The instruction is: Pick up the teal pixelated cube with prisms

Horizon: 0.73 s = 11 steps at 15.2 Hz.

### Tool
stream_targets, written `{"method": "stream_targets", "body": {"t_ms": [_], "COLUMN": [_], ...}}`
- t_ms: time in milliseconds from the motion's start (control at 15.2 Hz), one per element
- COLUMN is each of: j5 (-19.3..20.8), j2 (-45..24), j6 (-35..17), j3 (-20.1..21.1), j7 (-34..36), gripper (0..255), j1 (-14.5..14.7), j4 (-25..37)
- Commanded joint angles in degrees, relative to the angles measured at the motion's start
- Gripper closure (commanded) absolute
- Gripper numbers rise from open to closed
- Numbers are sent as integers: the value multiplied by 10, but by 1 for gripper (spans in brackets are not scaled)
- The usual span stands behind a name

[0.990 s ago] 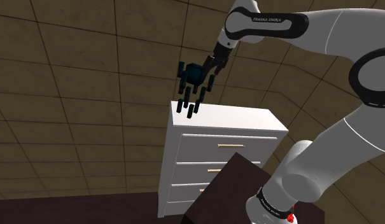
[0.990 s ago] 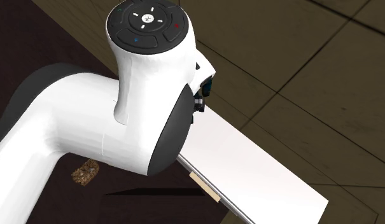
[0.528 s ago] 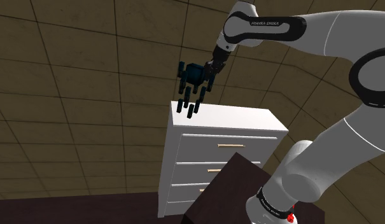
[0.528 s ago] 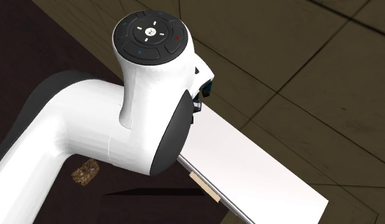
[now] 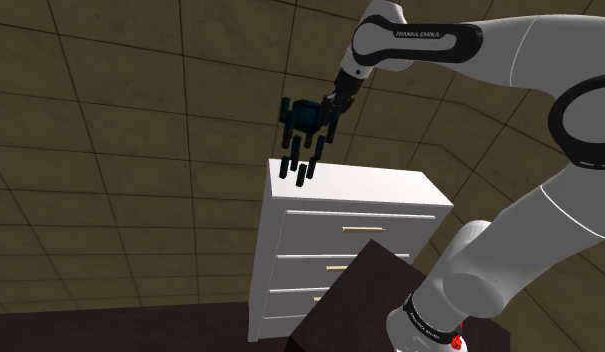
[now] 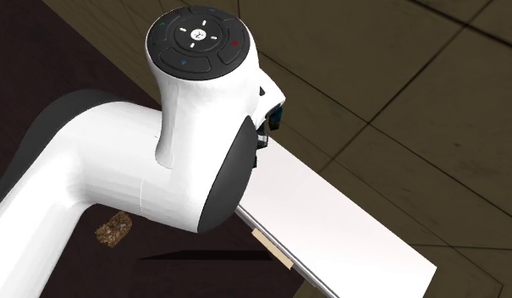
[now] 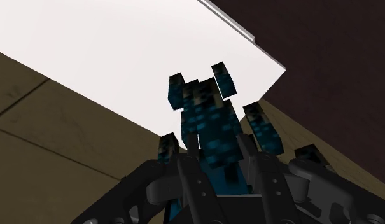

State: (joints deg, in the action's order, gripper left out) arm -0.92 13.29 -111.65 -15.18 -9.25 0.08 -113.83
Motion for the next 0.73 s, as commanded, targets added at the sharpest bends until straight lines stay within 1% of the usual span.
{"method": "stream_targets", "body": {"t_ms": [0,660], "j5": [0,-2], "j2": [1,-10], "j6": [14,92], "j3": [0,1], "j7": [1,3], "gripper": [255,255], "j1": [0,2], "j4": [14,102]}}
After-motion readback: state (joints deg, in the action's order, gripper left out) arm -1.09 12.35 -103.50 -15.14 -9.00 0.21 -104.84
